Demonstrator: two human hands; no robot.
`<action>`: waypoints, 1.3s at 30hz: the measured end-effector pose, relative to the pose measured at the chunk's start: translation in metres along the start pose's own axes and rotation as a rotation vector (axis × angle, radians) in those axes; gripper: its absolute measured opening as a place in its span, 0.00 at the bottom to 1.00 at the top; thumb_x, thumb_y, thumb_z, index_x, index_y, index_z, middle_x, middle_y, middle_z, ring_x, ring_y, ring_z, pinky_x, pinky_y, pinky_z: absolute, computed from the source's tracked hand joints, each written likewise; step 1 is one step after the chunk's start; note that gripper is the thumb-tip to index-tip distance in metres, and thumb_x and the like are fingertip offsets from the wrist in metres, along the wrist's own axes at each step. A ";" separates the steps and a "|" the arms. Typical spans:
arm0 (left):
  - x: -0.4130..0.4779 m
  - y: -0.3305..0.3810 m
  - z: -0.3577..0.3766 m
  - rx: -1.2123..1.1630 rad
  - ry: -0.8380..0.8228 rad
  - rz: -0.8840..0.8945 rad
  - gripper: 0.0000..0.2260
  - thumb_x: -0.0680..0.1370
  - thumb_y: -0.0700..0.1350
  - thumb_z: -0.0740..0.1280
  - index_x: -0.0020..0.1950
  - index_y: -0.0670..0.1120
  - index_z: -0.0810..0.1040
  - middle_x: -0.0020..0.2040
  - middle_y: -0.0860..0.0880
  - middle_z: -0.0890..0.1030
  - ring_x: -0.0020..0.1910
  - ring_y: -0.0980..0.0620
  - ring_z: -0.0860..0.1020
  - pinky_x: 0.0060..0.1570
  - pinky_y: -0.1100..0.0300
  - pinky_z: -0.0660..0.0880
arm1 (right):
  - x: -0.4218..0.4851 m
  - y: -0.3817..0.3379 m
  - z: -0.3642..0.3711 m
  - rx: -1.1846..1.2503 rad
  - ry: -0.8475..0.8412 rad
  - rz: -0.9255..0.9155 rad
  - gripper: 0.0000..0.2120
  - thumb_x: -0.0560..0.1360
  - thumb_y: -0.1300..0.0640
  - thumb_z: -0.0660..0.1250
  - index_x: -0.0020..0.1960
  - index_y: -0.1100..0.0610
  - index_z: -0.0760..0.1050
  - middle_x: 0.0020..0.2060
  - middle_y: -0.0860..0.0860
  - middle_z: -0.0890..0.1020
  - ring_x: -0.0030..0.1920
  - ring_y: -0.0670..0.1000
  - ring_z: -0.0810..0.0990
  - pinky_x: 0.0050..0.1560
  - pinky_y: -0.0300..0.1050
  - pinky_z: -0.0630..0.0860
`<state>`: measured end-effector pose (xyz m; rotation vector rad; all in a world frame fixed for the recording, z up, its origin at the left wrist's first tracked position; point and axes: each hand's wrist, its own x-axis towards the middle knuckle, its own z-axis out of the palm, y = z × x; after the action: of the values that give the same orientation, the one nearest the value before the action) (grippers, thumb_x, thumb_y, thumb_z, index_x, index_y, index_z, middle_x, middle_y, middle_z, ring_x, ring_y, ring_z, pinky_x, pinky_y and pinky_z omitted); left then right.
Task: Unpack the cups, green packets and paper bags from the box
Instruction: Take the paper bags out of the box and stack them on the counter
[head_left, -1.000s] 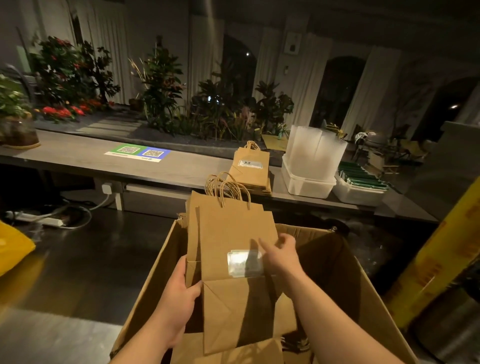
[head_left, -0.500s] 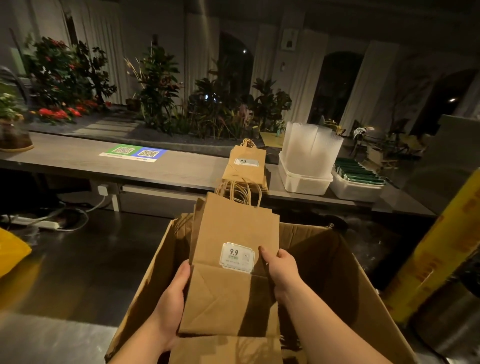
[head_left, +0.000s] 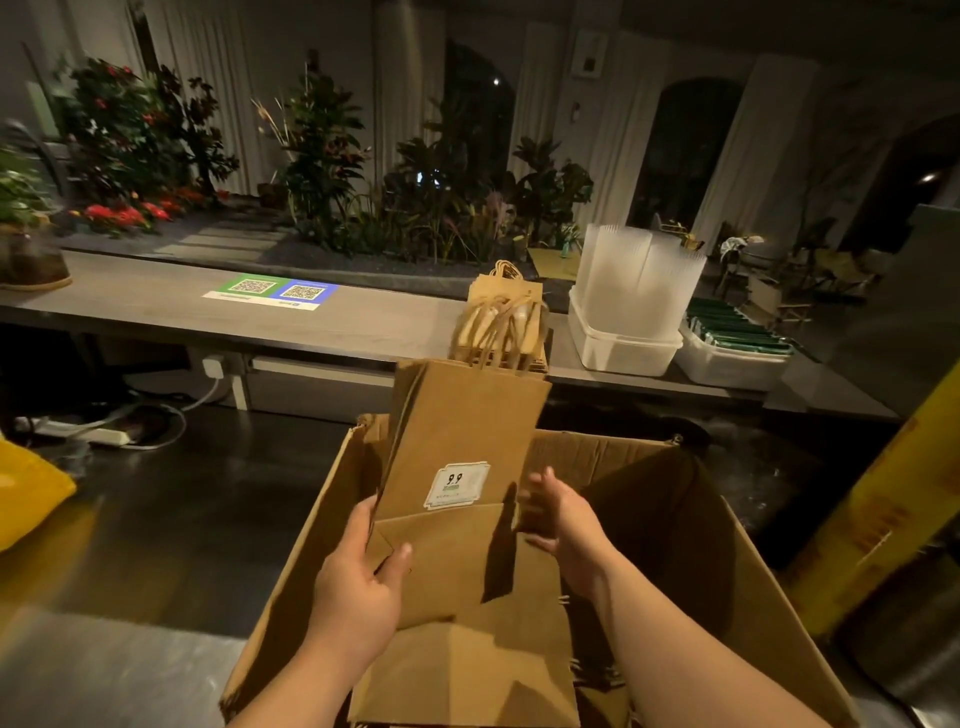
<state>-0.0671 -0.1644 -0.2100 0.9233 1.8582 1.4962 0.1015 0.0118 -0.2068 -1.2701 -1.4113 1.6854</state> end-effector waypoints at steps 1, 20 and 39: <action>0.001 -0.001 -0.001 0.010 0.013 0.009 0.21 0.81 0.47 0.68 0.69 0.64 0.65 0.59 0.59 0.77 0.59 0.56 0.77 0.56 0.54 0.79 | 0.004 0.013 -0.008 -0.178 0.028 0.015 0.14 0.83 0.44 0.63 0.63 0.51 0.77 0.59 0.54 0.83 0.57 0.52 0.81 0.61 0.54 0.77; 0.006 0.000 -0.002 -0.008 0.204 -0.120 0.25 0.81 0.47 0.70 0.75 0.59 0.65 0.65 0.54 0.78 0.65 0.47 0.77 0.63 0.40 0.78 | -0.012 0.084 0.011 -2.033 -0.792 -0.010 0.38 0.84 0.53 0.63 0.84 0.50 0.41 0.83 0.56 0.43 0.79 0.71 0.50 0.74 0.73 0.60; -0.002 0.024 -0.002 0.025 0.077 -0.143 0.22 0.82 0.42 0.68 0.70 0.62 0.68 0.57 0.59 0.79 0.62 0.51 0.77 0.65 0.41 0.75 | -0.040 -0.050 -0.003 -1.436 0.312 -1.056 0.07 0.74 0.52 0.72 0.52 0.45 0.80 0.66 0.53 0.74 0.73 0.62 0.66 0.73 0.68 0.56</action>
<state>-0.0636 -0.1636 -0.1864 0.7372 1.9583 1.4427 0.1120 -0.0090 -0.1472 -0.8799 -2.4597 -0.3825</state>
